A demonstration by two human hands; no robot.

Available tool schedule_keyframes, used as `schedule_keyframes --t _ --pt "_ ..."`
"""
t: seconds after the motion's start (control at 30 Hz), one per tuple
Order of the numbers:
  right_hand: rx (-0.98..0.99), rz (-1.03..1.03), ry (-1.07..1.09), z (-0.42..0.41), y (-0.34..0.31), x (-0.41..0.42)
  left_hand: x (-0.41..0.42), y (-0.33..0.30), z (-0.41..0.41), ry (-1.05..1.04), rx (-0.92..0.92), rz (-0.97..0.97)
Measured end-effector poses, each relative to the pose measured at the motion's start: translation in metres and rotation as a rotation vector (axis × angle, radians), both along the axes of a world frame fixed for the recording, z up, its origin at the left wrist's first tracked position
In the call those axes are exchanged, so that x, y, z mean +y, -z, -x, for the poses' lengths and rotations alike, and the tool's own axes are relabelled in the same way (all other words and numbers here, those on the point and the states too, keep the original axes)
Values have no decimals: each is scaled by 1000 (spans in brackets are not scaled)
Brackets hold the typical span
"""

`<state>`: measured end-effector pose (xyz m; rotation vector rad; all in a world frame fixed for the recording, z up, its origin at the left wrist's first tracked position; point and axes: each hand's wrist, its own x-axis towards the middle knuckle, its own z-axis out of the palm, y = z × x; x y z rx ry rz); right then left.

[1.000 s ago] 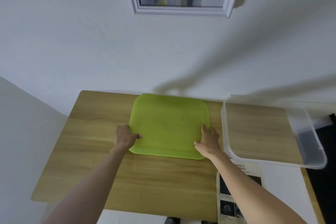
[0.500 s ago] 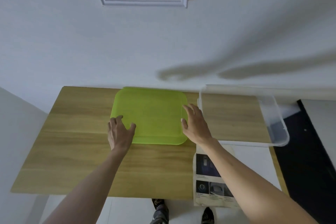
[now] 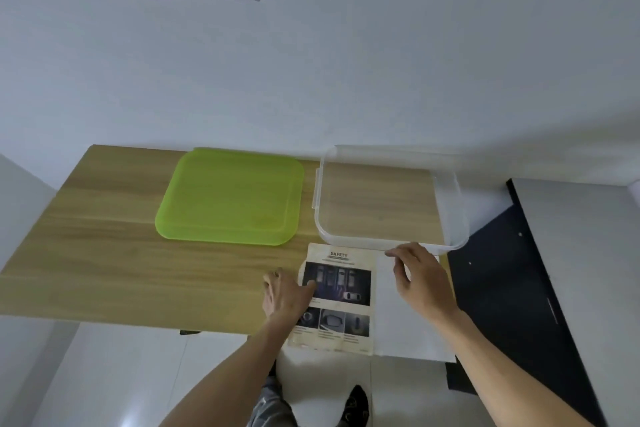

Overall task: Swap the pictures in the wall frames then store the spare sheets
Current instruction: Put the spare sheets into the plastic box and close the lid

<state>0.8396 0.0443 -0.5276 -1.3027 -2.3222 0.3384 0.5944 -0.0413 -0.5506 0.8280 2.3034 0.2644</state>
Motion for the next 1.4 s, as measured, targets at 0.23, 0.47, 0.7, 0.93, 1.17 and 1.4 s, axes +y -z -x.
schedule_keyframes --t 0.23,0.47,0.7,0.93,1.17,1.4 --pt "-295 573 507 -62 31 -23 -6 2 -40 -15 78 98" --pt "-241 779 584 -61 41 -24 3 -2 -53 -187 11 116" --pt "-117 865 579 -66 42 -22 -3 8 -39 -247 -126 56" --pt "73 891 563 -72 39 -25 -18 1 -30 -301 -321 -147" --pt "357 1049 553 -90 36 -31 -40 -8 -22 -307 -572 -232" --pt "457 1142 429 -96 21 -38 -60 -15 -8 -400 -739 -293"
